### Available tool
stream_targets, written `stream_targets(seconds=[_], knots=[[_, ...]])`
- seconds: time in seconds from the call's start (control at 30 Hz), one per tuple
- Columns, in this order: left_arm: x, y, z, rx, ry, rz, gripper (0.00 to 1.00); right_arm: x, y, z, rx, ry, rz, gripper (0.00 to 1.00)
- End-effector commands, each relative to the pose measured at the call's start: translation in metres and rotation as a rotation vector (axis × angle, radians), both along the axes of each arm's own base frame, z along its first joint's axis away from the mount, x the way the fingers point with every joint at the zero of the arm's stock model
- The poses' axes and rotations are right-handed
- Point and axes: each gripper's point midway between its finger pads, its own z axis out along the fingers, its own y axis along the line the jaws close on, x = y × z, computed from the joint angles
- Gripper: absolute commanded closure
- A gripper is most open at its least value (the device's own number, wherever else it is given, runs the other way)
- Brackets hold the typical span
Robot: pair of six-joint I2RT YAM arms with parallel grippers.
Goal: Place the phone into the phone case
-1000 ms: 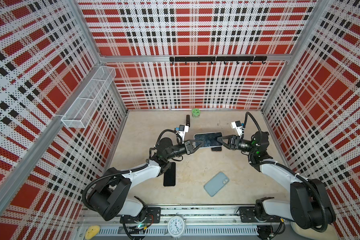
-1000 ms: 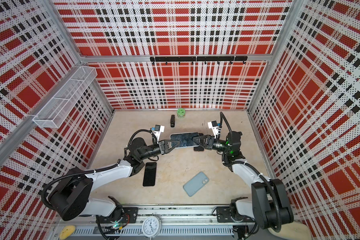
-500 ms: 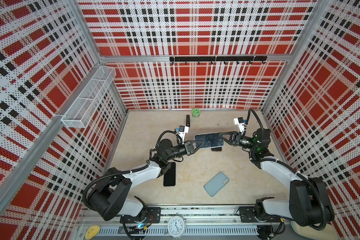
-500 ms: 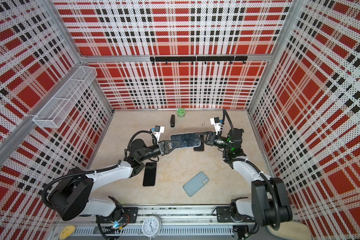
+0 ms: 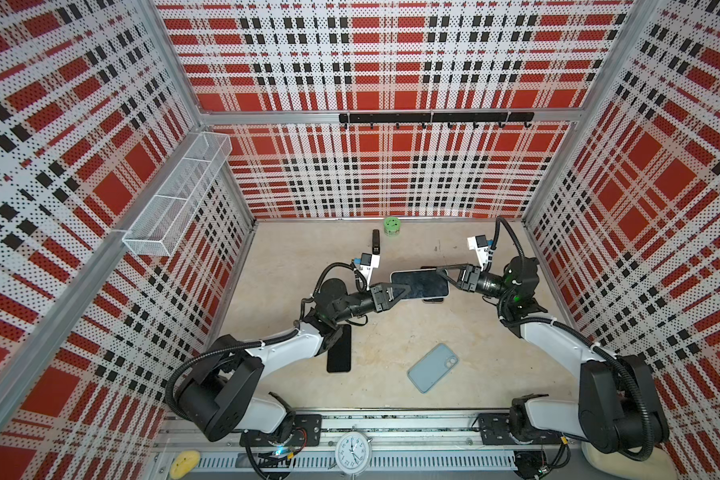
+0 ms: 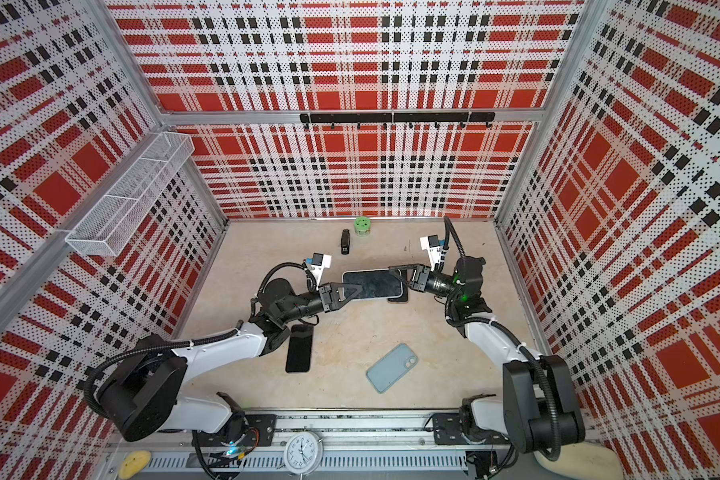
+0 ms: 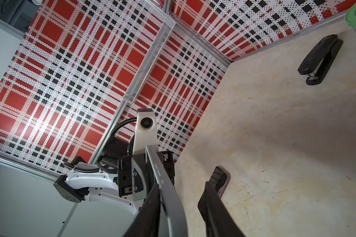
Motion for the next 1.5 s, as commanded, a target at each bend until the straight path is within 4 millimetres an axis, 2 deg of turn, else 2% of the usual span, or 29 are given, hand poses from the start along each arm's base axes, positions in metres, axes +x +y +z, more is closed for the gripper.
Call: stream_targets(seconds=[0.0, 0.17, 0.23, 0.3, 0.33, 0.43, 0.6, 0.67, 0.8, 1.0, 1.1, 1.27, 1.47], knots=[[-0.003, -0.001, 0.02, -0.044, -0.065, 0.003, 0.99, 0.001, 0.001, 0.02, 0.013, -0.083, -0.005, 0.68], [-0.001, -0.003, 0.019, -0.048, -0.058, 0.021, 0.99, 0.002, 0.0, 0.015, 0.035, -0.074, -0.007, 0.88], [0.001, -0.003, 0.02, -0.05, -0.056, 0.032, 0.99, 0.003, 0.0, 0.014, 0.038, -0.067, -0.012, 0.9], [0.003, -0.001, 0.02, -0.053, -0.05, 0.05, 0.99, 0.003, 0.0, 0.014, 0.039, -0.07, -0.016, 0.87], [0.004, 0.0, 0.02, -0.056, -0.05, 0.063, 0.99, 0.004, 0.0, 0.015, 0.039, -0.069, -0.019, 0.82], [0.01, 0.008, 0.023, -0.061, -0.047, 0.119, 0.99, 0.006, -0.003, 0.017, 0.017, -0.066, -0.045, 0.59], [0.03, 0.027, 0.031, -0.06, -0.044, 0.279, 0.96, 0.014, -0.023, 0.008, -0.104, 0.013, -0.226, 0.43], [0.036, 0.031, 0.041, -0.062, -0.064, 0.336, 0.92, 0.011, -0.031, 0.005, -0.1, 0.058, -0.287, 0.41], [0.045, 0.026, 0.062, -0.082, -0.105, 0.403, 0.92, 0.001, -0.033, 0.006, 0.038, 0.114, -0.309, 0.4], [0.052, 0.009, 0.079, -0.12, -0.119, 0.453, 0.96, -0.012, -0.013, 0.028, 0.203, 0.064, -0.294, 0.4], [0.052, 0.001, 0.083, -0.152, -0.111, 0.458, 0.99, -0.013, -0.001, 0.039, 0.234, 0.021, -0.29, 0.4], [0.051, -0.011, 0.08, -0.189, -0.082, 0.455, 0.99, -0.01, -0.001, 0.056, 0.348, -0.036, -0.313, 0.42], [0.046, -0.022, 0.077, -0.237, -0.055, 0.421, 0.99, 0.003, 0.007, 0.055, 0.394, -0.033, -0.299, 0.45]])
